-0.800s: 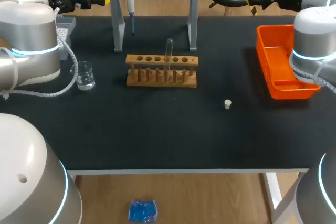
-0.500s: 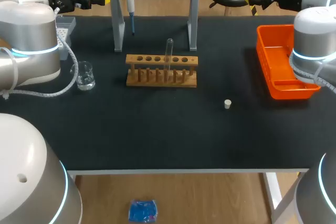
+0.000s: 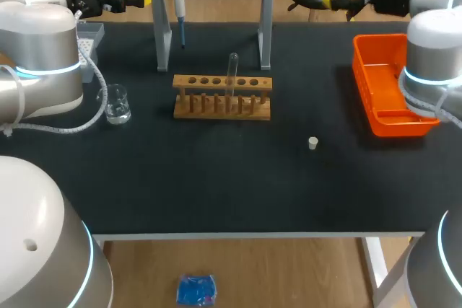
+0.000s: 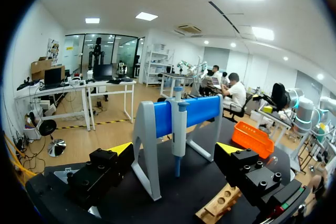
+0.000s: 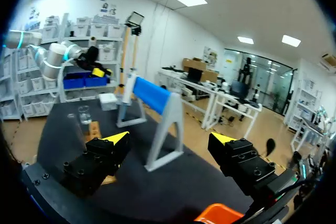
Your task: Invert the test tube, pick up the pipette, mount the tip to pipette, aspirate from beaker and dispense into the tube, eject the tip, return the pipette, and cap with the stopper.
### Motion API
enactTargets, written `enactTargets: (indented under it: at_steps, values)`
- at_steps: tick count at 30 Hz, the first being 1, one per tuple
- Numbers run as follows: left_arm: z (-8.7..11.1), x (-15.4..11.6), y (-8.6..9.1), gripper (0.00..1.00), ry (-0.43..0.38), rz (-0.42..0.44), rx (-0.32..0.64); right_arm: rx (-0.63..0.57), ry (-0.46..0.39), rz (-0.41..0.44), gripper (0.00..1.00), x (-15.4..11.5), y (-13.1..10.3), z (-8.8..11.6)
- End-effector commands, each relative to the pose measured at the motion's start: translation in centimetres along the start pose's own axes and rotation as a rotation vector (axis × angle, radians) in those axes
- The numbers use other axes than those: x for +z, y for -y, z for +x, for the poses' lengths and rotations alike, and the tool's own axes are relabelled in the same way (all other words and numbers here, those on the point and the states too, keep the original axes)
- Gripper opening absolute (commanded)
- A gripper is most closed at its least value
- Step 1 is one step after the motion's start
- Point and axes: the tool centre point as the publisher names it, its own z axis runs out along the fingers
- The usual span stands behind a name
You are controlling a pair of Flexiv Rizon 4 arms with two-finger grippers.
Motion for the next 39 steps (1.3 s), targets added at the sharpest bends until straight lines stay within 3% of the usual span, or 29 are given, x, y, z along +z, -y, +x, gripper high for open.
enactTargets:
  at_steps: [1, 4, 7, 16, 19, 24, 28, 32, 39]
  values:
    - [-0.1, 0.0, 0.0, 1.0, -0.001, 0.0, 0.0, -0.005, -0.271, -0.123, 1.0, -6.8, 1.0, 5.1]
    - [-0.1, 0.0, 0.0, 1.0, -0.001, 0.0, 0.0, -0.015, -0.393, -0.175, 1.0, -8.0, 1.3, 8.1]
    - [-0.1, 0.0, 0.0, 1.0, -0.001, 0.0, 0.0, -0.117, -0.463, -0.184, 1.0, -8.6, 1.9, 10.4]
    - [-0.1, 0.0, 0.0, 1.0, -0.001, 0.0, 0.0, -0.117, -0.463, -0.184, 1.0, -8.6, 1.9, 10.4]
    - [3.2, -1.7, -0.3, 1.0, -0.058, 0.01, 0.081, -0.117, -0.463, -0.184, 1.0, -8.6, 1.9, 10.4]
    - [9.4, -4.5, -3.2, 1.0, -0.183, 0.032, 0.186, -0.117, -0.463, -0.184, 1.0, -8.6, 1.9, 10.4]
    - [12.5, -6.1, -5.4, 1.0, -0.196, -0.018, 0.235, -0.117, -0.463, -0.184, 1.0, -8.6, 1.9, 10.4]
    - [14.0, -7.1, -6.6, 1.0, -0.206, -0.017, 0.278, -0.117, -0.463, -0.184, 1.0, -8.6, 1.9, 10.4]
    - [14.4, -7.0, -8.6, 1.0, -0.285, 0.016, 0.321, -0.117, -0.463, -0.184, 1.0, -8.6, 1.9, 10.4]
